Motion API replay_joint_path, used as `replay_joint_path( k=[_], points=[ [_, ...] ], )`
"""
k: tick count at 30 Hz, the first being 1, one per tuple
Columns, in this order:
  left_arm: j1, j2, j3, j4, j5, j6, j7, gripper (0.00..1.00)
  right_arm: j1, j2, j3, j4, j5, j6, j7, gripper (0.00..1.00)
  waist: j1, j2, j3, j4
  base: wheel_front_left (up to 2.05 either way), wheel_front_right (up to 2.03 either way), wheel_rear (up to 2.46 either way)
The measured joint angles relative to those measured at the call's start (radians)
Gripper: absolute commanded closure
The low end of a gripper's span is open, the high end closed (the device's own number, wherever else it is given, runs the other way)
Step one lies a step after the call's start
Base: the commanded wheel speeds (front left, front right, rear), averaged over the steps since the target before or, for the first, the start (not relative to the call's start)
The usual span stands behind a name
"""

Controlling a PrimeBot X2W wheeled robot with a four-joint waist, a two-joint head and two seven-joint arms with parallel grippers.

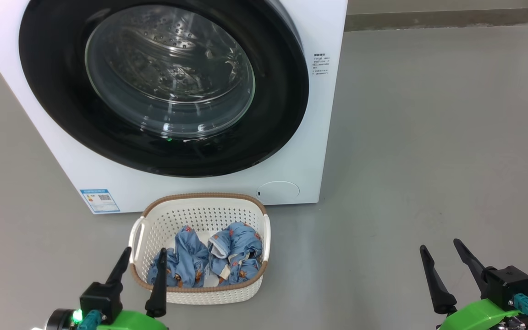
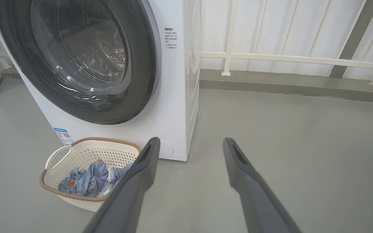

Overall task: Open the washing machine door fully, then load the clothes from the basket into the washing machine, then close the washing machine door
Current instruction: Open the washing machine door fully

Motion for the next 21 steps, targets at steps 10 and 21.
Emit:
replay_joint_path(
  k=[10, 21],
  points=[
    [0.0, 0.001, 0.004, -0.01, 0.0, 0.0, 0.0, 0.0, 0.0, 0.001, 0.0, 0.001, 0.0, 0.0, -0.001, 0.0, 0.0, 0.0, 0.001, -0.003, 0.0, 0.0, 0.0],
    [0.0, 0.0, 0.005, -0.02, 0.002, 0.0, 0.0, 0.0, 0.0, 0.0, 0.001, -0.001, 0.0, 0.0, -0.001, 1.0, 0.0, 0.0, 0.006, 0.004, 0.0, 0.0, 0.0]
  ],
)
